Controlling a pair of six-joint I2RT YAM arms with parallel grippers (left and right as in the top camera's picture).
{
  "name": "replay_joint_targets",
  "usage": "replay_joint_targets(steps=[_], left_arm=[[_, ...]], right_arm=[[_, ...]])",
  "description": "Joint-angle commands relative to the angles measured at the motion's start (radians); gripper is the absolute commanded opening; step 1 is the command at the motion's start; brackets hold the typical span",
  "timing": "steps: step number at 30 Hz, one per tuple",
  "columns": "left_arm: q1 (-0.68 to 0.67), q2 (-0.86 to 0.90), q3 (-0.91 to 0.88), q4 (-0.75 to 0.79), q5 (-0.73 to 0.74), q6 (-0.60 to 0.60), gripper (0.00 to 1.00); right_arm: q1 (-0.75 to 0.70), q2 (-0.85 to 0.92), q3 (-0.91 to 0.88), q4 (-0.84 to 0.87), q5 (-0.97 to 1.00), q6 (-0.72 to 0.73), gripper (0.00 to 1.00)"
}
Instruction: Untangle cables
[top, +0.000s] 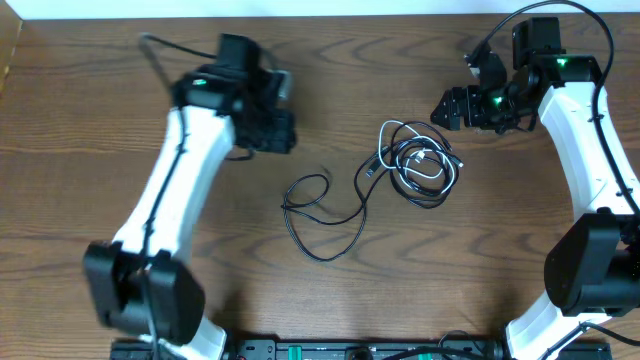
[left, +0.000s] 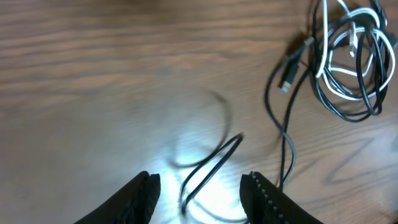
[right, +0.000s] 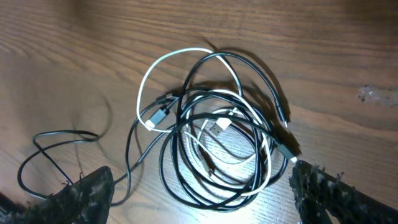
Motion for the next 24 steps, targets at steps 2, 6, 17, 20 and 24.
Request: replay_joint_targets(steps=[2, 6, 17, 20, 24], left_arm=[[-0.088, 0.095, -0.006, 0.032, 0.02, 0.05, 0.48], [-0.147, 0.155, -0.006, 0.026, 0.02, 0.164, 0.49], [-0.266, 0.267, -0.006, 0.005, 0.13, 0.273, 0.49], [-0.29, 0.268, -0.006, 0.005, 0.136, 0.275, 0.49], [-0.33, 0.274, -0.007, -0.002, 0.135, 0.267, 0.49]], right_arm=[[0.006, 0.004, 0.018, -0.003, 0.007, -0.015, 0.88], [0.007, 0.004, 0.018, -0.002, 0.007, -0.016, 0.88], [0.007, 0.004, 0.018, -0.003, 0.007, -0.016, 0.88], [0.006, 0.004, 0.018, -0.002, 0.007, -0.016, 0.88], [0.007, 0.004, 0.017, 0.001, 0.007, -0.016, 0.89]])
